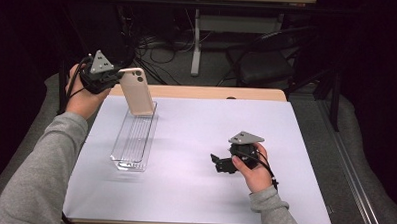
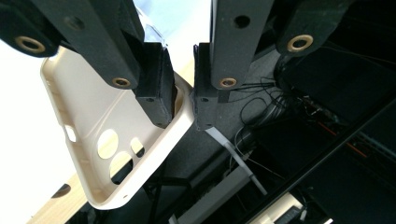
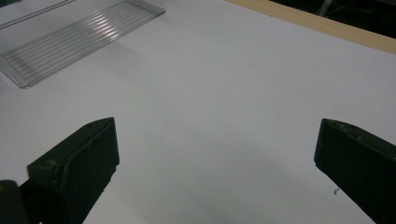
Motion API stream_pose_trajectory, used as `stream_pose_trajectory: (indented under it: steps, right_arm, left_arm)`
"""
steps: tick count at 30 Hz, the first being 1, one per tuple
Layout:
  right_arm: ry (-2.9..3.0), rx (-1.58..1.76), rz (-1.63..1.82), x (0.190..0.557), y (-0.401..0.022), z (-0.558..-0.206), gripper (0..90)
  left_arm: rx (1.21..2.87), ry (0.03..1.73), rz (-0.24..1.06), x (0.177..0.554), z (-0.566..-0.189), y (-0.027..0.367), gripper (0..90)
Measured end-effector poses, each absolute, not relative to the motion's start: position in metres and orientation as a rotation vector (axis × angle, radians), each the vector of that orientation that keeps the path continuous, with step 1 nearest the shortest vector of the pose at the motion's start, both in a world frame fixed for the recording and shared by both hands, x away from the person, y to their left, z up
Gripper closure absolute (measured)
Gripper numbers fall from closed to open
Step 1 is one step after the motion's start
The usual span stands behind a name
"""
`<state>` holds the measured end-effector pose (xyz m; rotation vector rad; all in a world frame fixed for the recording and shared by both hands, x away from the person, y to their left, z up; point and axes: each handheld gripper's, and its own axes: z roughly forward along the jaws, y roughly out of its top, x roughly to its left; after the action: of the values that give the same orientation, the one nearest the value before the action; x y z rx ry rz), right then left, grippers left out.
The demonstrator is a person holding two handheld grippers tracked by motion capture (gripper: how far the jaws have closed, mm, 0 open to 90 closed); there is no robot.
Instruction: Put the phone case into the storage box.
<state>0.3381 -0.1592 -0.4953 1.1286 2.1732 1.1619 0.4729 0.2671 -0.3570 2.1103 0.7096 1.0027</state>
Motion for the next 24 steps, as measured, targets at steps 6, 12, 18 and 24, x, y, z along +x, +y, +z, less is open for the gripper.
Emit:
stream_pose_trajectory:
  steps: [6, 12, 18, 24]
  right_arm:
    - [2.151, 1.138, 1.178, 0.337, -0.163, -0.497, 0.0]
    - [2.126, 1.145, 1.181, 0.337, -0.168, -0.497, 0.0]
    - [2.120, 1.154, 1.178, 0.337, -0.170, -0.498, 0.0]
    - [2.125, 1.151, 1.172, 0.336, -0.171, -0.499, 0.0]
  left_arm:
    - [2.103, 0.691, 1.022, 0.483, -0.362, 0.269, 79.0]
    - [2.127, 0.662, 1.032, 0.493, -0.371, 0.269, 79.0]
    - [2.148, 0.620, 1.061, 0.500, -0.378, 0.268, 79.0]
    - [2.161, 0.571, 1.082, 0.507, -0.385, 0.268, 79.0]
